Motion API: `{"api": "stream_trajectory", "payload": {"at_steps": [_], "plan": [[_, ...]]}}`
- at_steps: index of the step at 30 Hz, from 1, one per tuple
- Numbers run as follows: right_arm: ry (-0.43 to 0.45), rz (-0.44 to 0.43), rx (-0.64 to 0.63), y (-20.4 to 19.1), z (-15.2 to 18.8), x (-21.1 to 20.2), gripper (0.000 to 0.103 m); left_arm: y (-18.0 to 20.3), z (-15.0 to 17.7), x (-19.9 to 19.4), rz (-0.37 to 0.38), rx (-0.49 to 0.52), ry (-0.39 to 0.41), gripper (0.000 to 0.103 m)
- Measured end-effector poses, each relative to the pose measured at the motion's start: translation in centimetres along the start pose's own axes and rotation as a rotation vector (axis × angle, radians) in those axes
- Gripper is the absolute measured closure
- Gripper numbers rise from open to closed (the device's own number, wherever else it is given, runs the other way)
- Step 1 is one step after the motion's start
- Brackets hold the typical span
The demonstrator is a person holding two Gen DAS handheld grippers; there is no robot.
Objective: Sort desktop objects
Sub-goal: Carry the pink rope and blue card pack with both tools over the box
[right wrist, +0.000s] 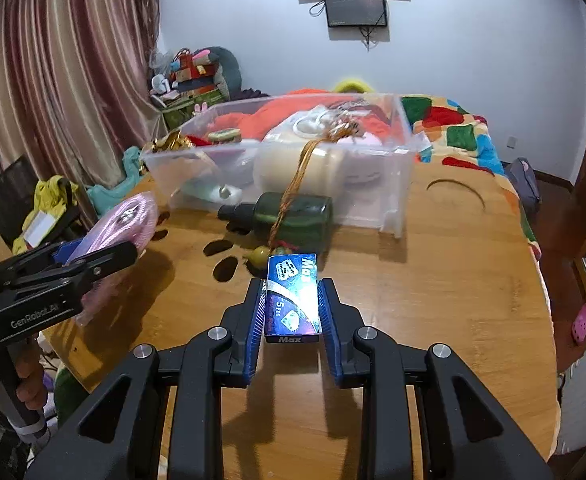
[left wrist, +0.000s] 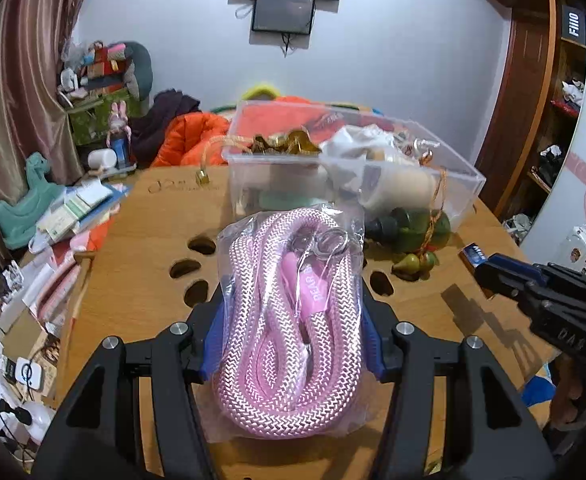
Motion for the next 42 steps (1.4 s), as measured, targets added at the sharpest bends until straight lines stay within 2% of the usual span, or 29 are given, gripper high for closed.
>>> {"api": "stream_trajectory", "payload": {"at_steps": [2, 8, 22, 26, 36, 42], "plan": [[0.015, -0.004, 0.000, 0.3, -0.5, -0.6, 0.079, -0.2, -0.4, -0.4, -0.013, 0.002, 0.025, 0.048], [0.043, 0.026, 0.015, 1.8, -2.3, -1.6, 0.079, -0.4, -1.9, -0.7, 0.018, -0.016, 0.049, 0.048], [0.100, 0.071, -0.027, 2.5, -8.1, -2.0, 0.079, 0.8, -7.8, -2.2, 0.120, -0.001, 0.131, 0.048], [0.108, 0.074, -0.029, 2.8, -9.6, -1.7, 0.079, 1.3, -9.4, -1.4, 0.187, -0.016, 0.113, 0.048], [0.085, 0.074, -0.008, 4.4, -11.8, 1.0, 0.079, 2.6, -13.1, 2.3, 0.168, 0.018, 0.084, 0.048], [0.052, 0.097, -0.019, 5.1, -12.0, 2.8, 0.079, 3.3, -13.7, 5.2, 0.152, 0.041, 0.037, 0.048]]}}
Point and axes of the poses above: each gripper's, at about its wrist camera, not at the fingertips, and x roughly the way its jaws point, y to its right, z to its underside, the point moved 8 cm from there along x, roughly the way its jaws point, and after that the axes turned 7 degrees about -y, right-handed, at the moved point
